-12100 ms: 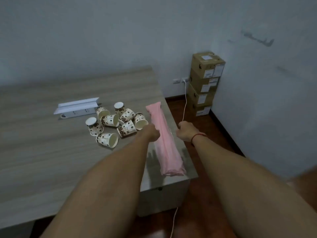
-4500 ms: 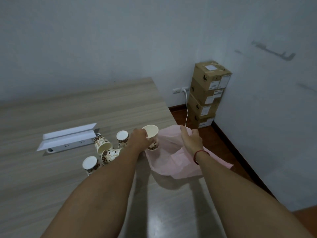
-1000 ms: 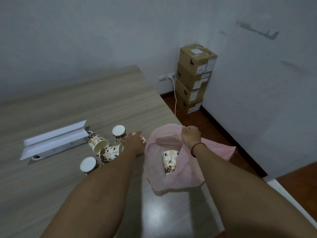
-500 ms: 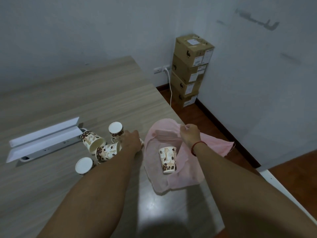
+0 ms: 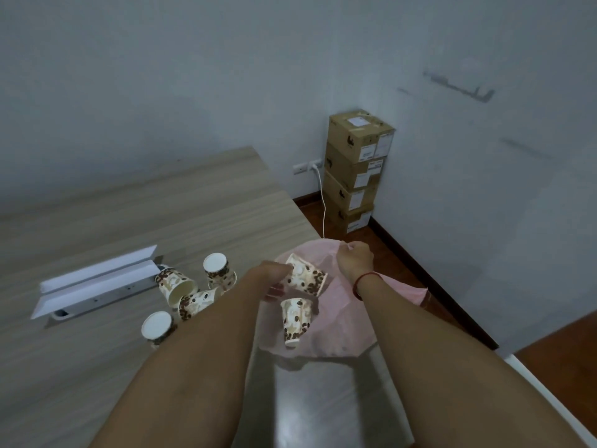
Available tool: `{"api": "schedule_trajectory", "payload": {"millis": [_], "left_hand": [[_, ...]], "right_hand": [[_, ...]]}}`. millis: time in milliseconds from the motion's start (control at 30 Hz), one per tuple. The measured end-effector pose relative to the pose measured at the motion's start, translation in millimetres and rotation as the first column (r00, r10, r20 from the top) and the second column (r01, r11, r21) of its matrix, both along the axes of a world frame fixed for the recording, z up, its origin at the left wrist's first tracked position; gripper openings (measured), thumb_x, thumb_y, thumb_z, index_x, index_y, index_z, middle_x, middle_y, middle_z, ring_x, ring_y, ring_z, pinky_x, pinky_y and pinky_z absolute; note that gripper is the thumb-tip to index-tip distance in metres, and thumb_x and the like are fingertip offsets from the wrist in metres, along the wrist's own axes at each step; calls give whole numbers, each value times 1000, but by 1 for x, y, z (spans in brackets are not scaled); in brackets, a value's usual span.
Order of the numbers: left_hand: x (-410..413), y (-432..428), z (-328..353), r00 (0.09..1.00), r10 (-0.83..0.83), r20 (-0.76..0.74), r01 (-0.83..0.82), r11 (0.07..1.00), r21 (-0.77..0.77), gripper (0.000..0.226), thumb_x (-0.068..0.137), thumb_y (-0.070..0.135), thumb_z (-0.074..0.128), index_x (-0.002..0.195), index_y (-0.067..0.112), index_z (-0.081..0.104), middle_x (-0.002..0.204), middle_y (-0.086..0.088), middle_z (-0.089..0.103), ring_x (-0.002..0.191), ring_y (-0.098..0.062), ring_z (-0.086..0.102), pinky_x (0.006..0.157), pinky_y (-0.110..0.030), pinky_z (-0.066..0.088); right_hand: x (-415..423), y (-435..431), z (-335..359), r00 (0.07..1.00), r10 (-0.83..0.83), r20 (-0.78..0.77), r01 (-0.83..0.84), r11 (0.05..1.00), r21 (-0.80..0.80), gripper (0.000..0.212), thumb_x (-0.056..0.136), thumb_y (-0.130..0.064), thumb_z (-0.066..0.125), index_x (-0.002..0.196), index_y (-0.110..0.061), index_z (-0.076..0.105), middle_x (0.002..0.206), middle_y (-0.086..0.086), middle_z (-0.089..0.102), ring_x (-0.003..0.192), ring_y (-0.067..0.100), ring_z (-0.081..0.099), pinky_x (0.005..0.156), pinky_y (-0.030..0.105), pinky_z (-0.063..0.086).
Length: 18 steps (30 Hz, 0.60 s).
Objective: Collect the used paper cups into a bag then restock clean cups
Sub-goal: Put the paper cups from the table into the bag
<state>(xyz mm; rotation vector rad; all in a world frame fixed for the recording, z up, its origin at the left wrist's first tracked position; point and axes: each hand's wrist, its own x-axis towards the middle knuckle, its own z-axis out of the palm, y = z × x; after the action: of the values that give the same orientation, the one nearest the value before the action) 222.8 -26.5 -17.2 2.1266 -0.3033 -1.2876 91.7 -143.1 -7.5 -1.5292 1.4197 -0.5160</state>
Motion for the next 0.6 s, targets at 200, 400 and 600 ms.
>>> {"api": "schedule_trajectory", "payload": {"millis": [200, 400, 600], "left_hand": [[-41, -16, -16, 996, -59, 61, 64, 993, -96, 24, 102, 31, 45, 109, 11, 56, 86, -11, 63, 64, -18, 56, 62, -28, 47], [-79, -31, -41, 901, -299, 315, 328, 944, -41, 31, 100, 19, 48, 110, -5, 64, 109, -21, 67, 92, -28, 61, 92, -37, 49], [-81, -24, -41, 863, -321, 390, 348, 938, 1, 27, 97, 12, 50, 103, -8, 67, 90, -17, 63, 85, -25, 58, 82, -34, 47]], "right_hand": [[-10, 3, -2, 998, 42, 46, -41, 999, -21, 30, 95, -21, 46, 105, 0, 66, 106, 15, 64, 100, 29, 60, 88, 33, 46], [-25, 3, -11, 996, 62, 58, -63, 998, 17, 26, 96, -21, 45, 104, -5, 63, 100, 10, 61, 96, 24, 58, 89, 35, 48], [-33, 5, -22, 996, 79, 39, -79, 997, -1, 22, 95, -20, 44, 78, -12, 56, 85, 7, 56, 85, 23, 53, 78, 31, 43]]}}
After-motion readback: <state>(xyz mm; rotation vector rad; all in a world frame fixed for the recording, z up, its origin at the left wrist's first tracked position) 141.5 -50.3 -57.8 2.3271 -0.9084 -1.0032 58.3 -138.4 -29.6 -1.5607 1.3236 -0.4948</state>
